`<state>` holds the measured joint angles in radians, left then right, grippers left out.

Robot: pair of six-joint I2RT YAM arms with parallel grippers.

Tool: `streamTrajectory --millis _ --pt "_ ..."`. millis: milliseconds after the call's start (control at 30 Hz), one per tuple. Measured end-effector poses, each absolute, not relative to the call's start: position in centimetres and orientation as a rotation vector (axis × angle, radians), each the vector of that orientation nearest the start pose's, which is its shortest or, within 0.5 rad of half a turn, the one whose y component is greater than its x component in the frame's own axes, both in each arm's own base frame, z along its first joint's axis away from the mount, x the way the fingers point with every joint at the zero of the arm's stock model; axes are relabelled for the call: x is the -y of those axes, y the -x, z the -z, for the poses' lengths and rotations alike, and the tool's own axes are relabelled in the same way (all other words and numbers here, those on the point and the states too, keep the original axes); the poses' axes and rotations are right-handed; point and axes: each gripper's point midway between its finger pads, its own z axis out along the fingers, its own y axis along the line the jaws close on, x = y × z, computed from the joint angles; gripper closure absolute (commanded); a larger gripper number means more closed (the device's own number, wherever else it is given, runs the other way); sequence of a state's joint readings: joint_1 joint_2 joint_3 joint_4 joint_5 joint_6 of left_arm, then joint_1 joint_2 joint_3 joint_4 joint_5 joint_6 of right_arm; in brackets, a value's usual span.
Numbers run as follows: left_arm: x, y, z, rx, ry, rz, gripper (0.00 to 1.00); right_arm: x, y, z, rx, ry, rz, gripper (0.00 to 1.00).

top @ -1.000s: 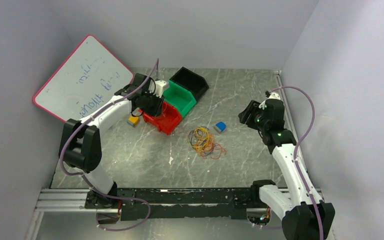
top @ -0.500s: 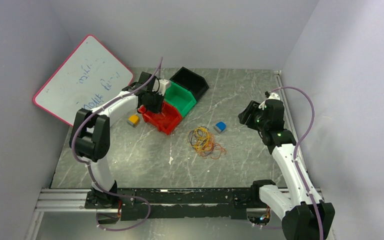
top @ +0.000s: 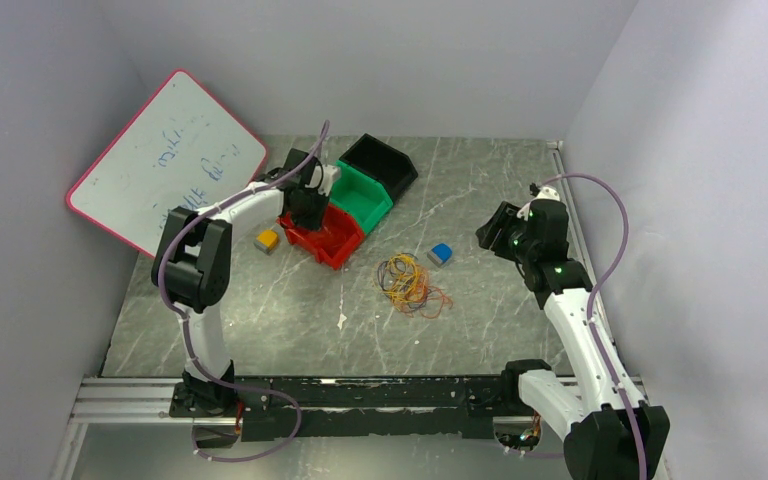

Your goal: Untangle the cables

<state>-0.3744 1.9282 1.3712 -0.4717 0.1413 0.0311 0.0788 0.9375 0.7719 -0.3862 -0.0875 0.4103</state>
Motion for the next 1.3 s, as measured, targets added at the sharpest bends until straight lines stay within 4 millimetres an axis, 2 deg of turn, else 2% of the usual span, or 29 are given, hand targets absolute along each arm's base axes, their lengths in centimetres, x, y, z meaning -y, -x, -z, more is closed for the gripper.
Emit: streamTrajectory --millis 300,567,600,700,867,967,1133,1300 --pt "17.7 -38.9 -3.9 -2.618 -0.595 0.292 0.93 -5.7 -30.1 -17.9 -2.133 -0.299 -0.388 0.44" --pt "17.2 -38.3 -3.7 -2.640 -0.639 0.265 0.92 -5.8 -30.1 -17.9 -2.134 -0.298 -0.391 0.44" --pt "17.0 -38.2 -3.8 -2.645 -0.643 0.257 0.89 -5.8 -30.1 -17.9 -2.134 -0.298 -0.391 0.44" --pt "16.7 -38.2 -4.0 -2.648 -0.659 0.232 0.68 -5.8 -30.1 -17.9 -2.134 -0.297 -0.391 0.44" --pt "16.4 -38.3 -5.2 -2.629 -0.662 0.211 0.52 -5.8 -30.1 -17.9 -2.134 -0.297 -0.392 0.44" --pt "16.5 -38.5 -6.8 -2.588 -0.657 0.220 0.46 -5.8 -30.1 -17.9 -2.134 -0.296 -0.393 0.44" --pt "17.2 -39.1 -9.8 -2.507 -0.649 0.254 0.43 -5.8 -30.0 -17.9 -2.135 -0.295 -0.396 0.44" --pt "17.4 -39.8 -10.7 -2.481 -0.634 0.256 0.40 -5.9 -30.0 -17.9 -2.135 -0.293 -0.398 0.44"
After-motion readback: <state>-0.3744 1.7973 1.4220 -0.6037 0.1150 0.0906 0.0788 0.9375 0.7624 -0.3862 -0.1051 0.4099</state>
